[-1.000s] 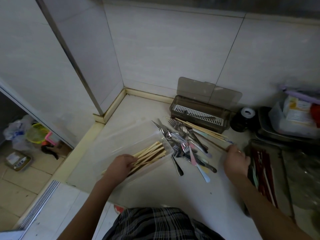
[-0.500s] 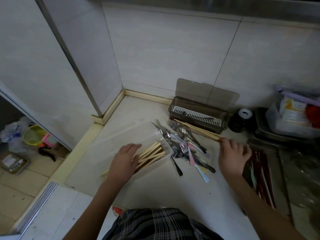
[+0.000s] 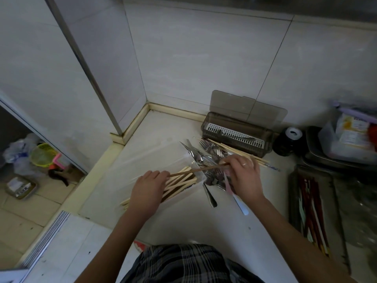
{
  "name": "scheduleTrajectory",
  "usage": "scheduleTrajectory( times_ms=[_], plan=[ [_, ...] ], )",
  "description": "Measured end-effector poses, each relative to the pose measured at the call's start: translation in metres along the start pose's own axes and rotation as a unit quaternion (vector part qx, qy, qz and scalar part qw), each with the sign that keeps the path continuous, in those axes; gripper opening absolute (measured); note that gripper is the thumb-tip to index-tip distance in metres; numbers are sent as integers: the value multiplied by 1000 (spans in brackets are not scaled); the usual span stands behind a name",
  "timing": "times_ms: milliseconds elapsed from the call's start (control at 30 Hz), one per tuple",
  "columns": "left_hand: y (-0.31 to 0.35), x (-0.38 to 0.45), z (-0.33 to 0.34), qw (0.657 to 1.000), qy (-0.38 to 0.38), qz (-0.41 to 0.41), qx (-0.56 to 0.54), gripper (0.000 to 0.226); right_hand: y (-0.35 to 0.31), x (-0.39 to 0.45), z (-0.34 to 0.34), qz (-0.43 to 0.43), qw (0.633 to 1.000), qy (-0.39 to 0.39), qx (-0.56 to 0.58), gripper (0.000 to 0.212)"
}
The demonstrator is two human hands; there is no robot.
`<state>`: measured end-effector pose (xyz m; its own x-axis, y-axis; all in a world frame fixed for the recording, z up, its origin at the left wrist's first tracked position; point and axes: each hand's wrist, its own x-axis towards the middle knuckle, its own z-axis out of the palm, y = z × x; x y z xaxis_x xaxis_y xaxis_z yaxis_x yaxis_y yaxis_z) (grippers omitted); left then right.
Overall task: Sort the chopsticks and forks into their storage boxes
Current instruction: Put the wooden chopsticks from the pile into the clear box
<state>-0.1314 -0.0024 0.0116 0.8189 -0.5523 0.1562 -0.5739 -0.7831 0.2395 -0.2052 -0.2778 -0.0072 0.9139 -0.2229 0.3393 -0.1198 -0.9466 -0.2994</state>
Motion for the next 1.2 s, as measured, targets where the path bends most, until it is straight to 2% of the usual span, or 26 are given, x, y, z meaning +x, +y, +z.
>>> scheduleTrajectory(
  times_ms=[133,233,367,467,533,700,833,933,1100,1133,1200],
  plan=[
    [-31,-21,-3,983,-53,-93,-148,18,36,-1,3,182,977,-93,-65,42],
    [-46,-35,-8,964,-107,-142,-200,17,65,-4,2,228,957,-154,-90,58],
    [-55,-39,-6,960,-146,-172,-166,17,86,0,2,224,949,-184,-121,58],
    [-53,-32,0,961,-179,-187,-100,20,89,8,6,267,916,-272,-124,65],
    [-54,-30,3,959,-195,-192,-77,23,86,12,9,297,900,-302,-99,68],
    [-62,-30,11,960,-188,-206,-26,26,79,16,11,278,910,-266,-154,50],
    [-61,-29,16,952,-215,-214,45,30,74,10,11,283,901,-280,-171,56],
    [-57,-28,18,941,-234,-218,109,28,72,5,14,286,906,-257,-177,53],
    [-51,-25,14,937,-236,-213,147,30,60,6,12,294,912,-247,-144,77],
    [-50,-25,13,940,-228,-206,149,31,58,6,11,291,914,-243,-146,78],
    [-48,-28,11,951,-199,-193,138,34,55,6,10,283,925,-212,-140,66]
  ],
)
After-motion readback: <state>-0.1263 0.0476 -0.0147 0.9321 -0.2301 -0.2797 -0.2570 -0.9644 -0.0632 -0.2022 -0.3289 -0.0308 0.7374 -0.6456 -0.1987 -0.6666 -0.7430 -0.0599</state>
